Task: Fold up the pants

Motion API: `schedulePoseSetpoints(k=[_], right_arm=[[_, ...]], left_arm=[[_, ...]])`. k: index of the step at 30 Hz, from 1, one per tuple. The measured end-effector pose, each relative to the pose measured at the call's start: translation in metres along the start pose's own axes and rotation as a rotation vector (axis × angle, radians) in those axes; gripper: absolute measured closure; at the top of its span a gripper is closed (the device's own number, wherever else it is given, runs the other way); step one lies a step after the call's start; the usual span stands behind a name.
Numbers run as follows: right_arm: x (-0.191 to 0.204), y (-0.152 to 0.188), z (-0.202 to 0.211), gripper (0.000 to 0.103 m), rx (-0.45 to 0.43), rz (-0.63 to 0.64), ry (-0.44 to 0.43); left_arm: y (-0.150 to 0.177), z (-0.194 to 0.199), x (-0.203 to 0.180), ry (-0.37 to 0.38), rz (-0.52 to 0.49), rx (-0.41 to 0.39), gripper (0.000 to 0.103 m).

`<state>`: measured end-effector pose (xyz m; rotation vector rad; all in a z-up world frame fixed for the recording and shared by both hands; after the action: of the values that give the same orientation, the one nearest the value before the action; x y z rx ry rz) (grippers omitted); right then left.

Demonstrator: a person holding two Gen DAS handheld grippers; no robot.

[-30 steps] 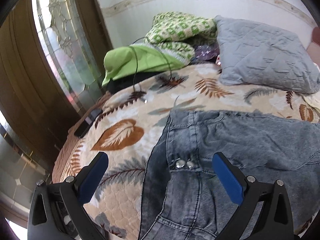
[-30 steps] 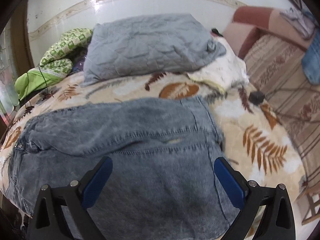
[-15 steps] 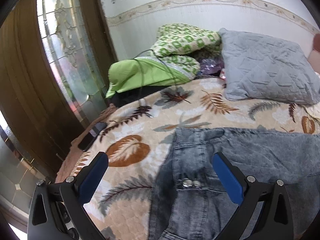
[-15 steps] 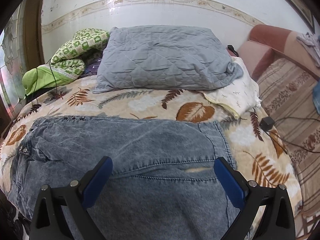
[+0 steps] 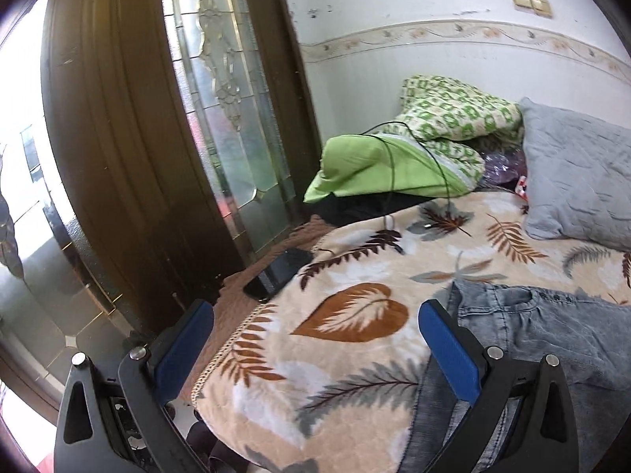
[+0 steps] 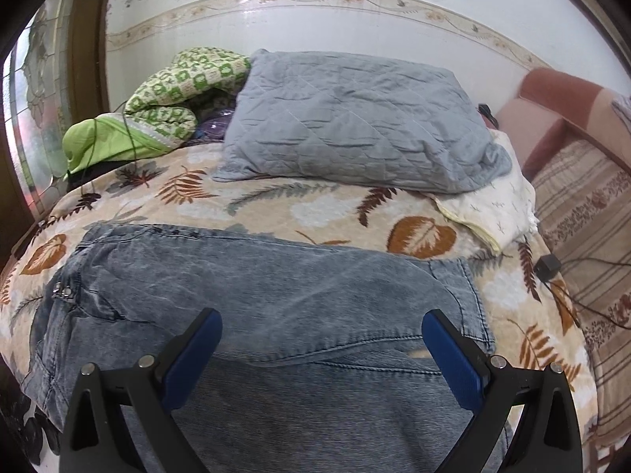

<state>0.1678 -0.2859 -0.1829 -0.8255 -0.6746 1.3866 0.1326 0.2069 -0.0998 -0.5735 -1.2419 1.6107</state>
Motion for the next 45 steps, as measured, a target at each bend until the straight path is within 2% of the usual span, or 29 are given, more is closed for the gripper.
schedulePoseSetpoints(k=[9, 12, 15, 19, 23, 26, 30, 32, 34, 36, 38, 40, 42, 44, 45], right_arm=[[0.014, -0.009, 0.008, 0.0, -0.013, 0.01, -0.013], [0.01, -0.007, 0.004, 0.0, -0.002, 0.0, -0.015], [0.0, -0.004, -0.005, 0.0, 0.023, -0.018, -0.021], [-0.031, -0.003, -0.026, 0.0, 0.057, -0.04, -0.024], [-0.09, -0.008, -0.064, 0.0, 0.123, -0.128, -0.024], [-0.145, -0.011, -0.098, 0.0, 0.165, -0.231, 0.009], [-0.184, -0.012, -0.143, 0.002, 0.224, -0.327, -0.014], [-0.196, -0.01, -0.165, 0.01, 0.253, -0.363, -0.029], [-0.207, -0.006, -0.184, 0.018, 0.281, -0.414, -0.033], [-0.216, 0.001, -0.201, 0.023, 0.313, -0.434, -0.01], [-0.222, 0.006, -0.215, 0.028, 0.333, -0.438, 0.012], [-0.226, 0.012, -0.228, 0.034, 0.358, -0.425, 0.033], [-0.228, 0.019, -0.24, 0.038, 0.388, -0.407, 0.044], [-0.226, 0.028, -0.249, 0.047, 0.448, -0.356, 0.081], [-0.225, 0.028, -0.251, 0.047, 0.445, -0.334, 0.087]], left_arm=[[0.0, -0.003, 0.01, -0.013, 0.007, -0.002, 0.0], [0.0, -0.007, 0.005, -0.01, 0.0, 0.004, 0.0], [0.003, -0.017, -0.016, 0.032, -0.023, 0.026, 0.0], [0.015, -0.054, -0.066, 0.181, -0.063, 0.156, 0.0], [0.029, -0.102, -0.127, 0.305, -0.115, 0.295, 0.0], [0.036, -0.14, -0.158, 0.34, -0.127, 0.375, 0.0], [0.043, -0.187, -0.179, 0.345, -0.093, 0.5, 0.0], [0.046, -0.203, -0.186, 0.354, -0.078, 0.538, 0.0], [0.046, -0.212, -0.19, 0.357, -0.073, 0.558, 0.005], [0.045, -0.219, -0.191, 0.376, -0.058, 0.586, 0.015], [0.045, -0.225, -0.191, 0.396, -0.037, 0.614, 0.018], [0.046, -0.23, -0.19, 0.403, -0.029, 0.628, 0.025], [0.051, -0.233, -0.187, 0.412, -0.009, 0.655, 0.04], [0.057, -0.236, -0.183, 0.423, 0.019, 0.685, 0.044], [0.059, -0.236, -0.179, 0.427, 0.033, 0.692, 0.044]])
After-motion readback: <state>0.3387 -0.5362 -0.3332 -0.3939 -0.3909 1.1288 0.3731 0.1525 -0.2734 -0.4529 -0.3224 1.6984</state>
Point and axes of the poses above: each gripper's, at about its wrist camera, not at the fingertips, and z roughly against the way its jaws point, x to its left, y to its underside, the point moved 6 cm from there along -z, roughly the way its jaws point, and after that the axes turned 10 degrees about -x, right-handed, at the moved point
